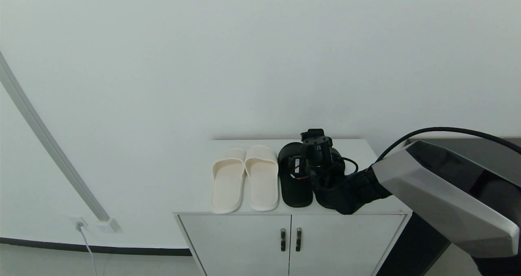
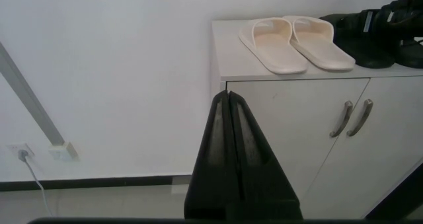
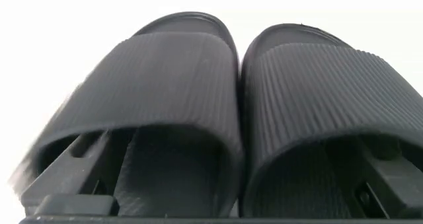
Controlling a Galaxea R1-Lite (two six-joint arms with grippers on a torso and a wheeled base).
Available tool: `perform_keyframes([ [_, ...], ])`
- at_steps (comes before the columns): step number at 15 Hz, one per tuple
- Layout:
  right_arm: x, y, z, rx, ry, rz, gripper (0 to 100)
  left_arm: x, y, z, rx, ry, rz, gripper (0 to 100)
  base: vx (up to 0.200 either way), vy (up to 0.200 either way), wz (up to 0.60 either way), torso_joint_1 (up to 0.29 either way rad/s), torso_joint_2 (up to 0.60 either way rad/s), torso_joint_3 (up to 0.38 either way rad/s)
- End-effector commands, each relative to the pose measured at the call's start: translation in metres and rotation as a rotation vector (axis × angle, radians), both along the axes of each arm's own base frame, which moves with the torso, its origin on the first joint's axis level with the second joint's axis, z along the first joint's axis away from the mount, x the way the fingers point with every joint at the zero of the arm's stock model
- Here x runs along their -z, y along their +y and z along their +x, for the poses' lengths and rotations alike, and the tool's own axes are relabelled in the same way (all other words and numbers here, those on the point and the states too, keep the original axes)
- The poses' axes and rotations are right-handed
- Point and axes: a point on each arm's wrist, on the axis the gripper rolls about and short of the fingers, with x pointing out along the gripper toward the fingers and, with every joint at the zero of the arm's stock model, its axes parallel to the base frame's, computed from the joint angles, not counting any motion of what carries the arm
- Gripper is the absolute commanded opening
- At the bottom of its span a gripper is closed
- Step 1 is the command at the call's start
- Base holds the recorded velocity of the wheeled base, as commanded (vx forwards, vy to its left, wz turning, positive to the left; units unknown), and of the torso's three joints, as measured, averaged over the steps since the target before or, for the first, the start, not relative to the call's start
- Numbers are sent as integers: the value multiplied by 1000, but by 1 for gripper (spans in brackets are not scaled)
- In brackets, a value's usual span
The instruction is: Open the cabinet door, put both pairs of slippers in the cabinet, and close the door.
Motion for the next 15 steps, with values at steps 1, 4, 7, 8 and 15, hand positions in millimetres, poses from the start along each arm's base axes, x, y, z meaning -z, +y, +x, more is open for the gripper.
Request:
perform_keyframes([
  [1, 4, -2, 4, 8, 4, -2, 100, 0, 0, 0, 0, 1, 1, 0, 0, 0, 0, 0, 0, 0],
  [4, 5, -2, 4, 10, 4, -1, 0, 0, 0, 0, 0, 1, 0, 0, 0, 0, 0, 0, 0, 0],
  [7, 5, -3, 4, 26, 3, -5, 0, 0, 0, 0, 0, 1, 0, 0, 0, 0, 0, 0, 0, 0],
  [8, 5, -3, 3, 34, 3, -8, 0, 0, 0, 0, 0, 1, 0, 0, 0, 0, 0, 0, 0, 0],
  [15, -48, -20, -42, -20, -44, 0, 0, 0, 0, 0, 0, 1, -2, 0, 0, 0, 0, 0, 0, 0],
])
